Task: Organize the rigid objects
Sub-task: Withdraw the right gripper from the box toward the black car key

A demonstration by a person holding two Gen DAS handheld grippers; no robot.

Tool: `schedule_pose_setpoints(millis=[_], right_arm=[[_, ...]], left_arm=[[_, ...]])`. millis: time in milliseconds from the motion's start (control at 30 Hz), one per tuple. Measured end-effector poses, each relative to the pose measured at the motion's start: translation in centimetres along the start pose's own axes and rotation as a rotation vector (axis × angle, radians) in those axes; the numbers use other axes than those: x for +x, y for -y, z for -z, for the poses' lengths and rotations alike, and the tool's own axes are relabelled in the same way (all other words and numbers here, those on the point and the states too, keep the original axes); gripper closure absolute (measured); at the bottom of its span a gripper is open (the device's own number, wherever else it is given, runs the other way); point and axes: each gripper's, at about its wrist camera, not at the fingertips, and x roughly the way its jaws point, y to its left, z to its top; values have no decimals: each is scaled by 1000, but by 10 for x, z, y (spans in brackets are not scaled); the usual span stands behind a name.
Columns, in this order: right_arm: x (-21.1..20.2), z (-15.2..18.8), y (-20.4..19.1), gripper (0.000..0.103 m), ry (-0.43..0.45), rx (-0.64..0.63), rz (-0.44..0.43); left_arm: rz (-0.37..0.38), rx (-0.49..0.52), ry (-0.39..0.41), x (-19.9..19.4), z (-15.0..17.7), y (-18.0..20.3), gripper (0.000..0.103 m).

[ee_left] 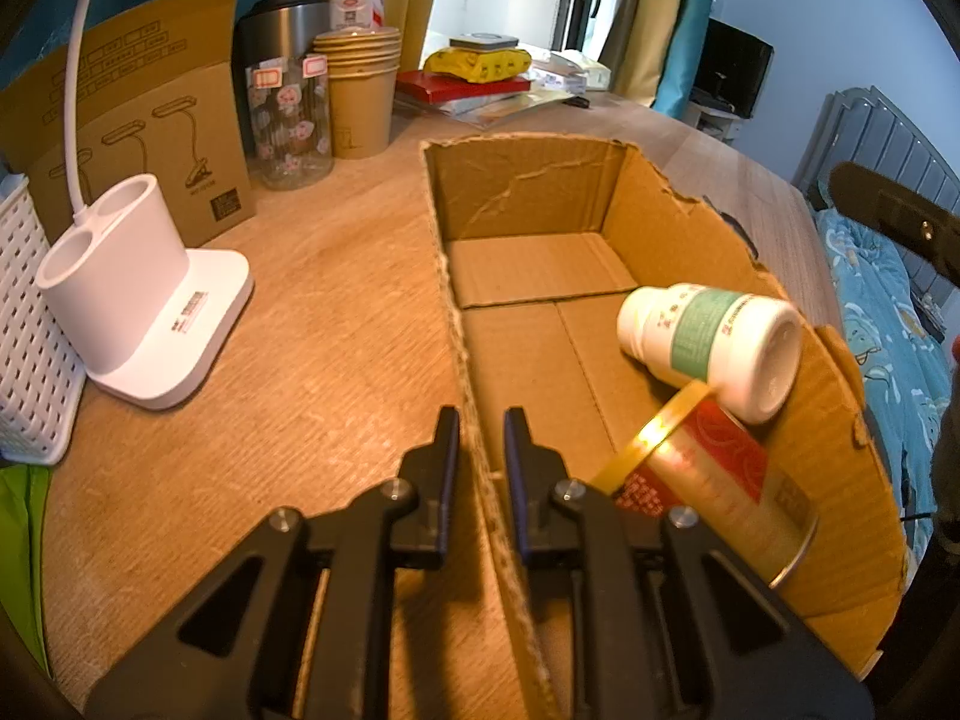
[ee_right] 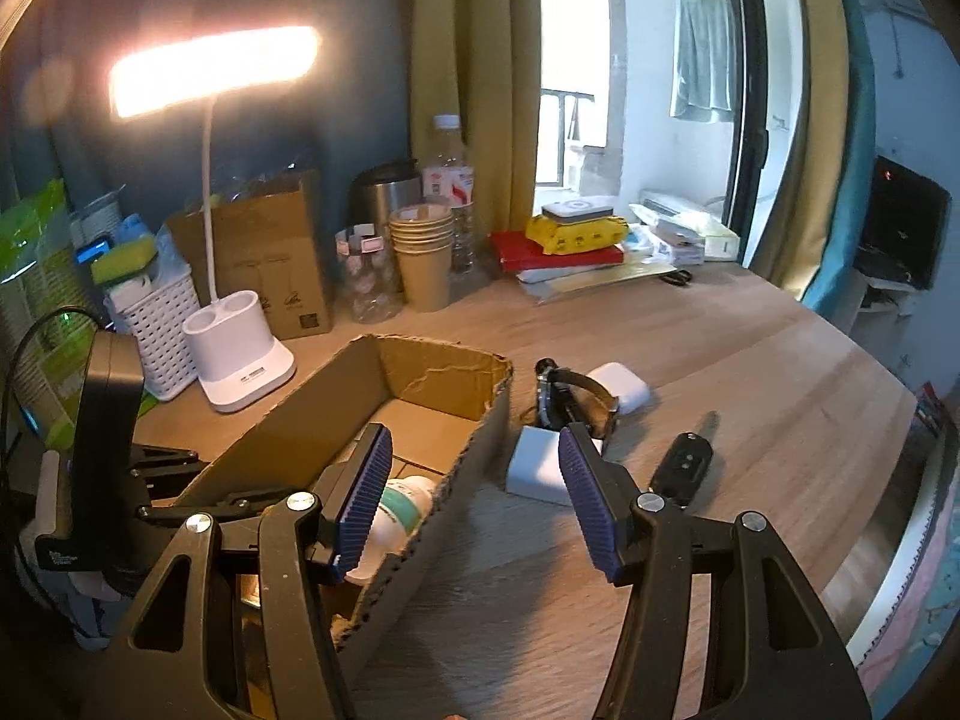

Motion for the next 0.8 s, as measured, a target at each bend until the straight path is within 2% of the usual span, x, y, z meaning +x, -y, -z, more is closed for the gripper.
schedule_pose_setpoints(millis=[200, 300, 333, 800], right_arm=[[-7, -1, 16, 42, 19, 19, 34], [-9, -2, 30, 27, 23, 35, 47], [-9, -2, 36, 26, 25, 44, 56], [21, 9, 100, 26, -14, 127, 167]], left_arm=[[1, 0, 0, 0, 0, 0, 86], [1, 0, 0, 0, 0, 0, 86], [1, 0, 0, 0, 0, 0, 86], [0, 0, 0, 0, 0, 0, 85]])
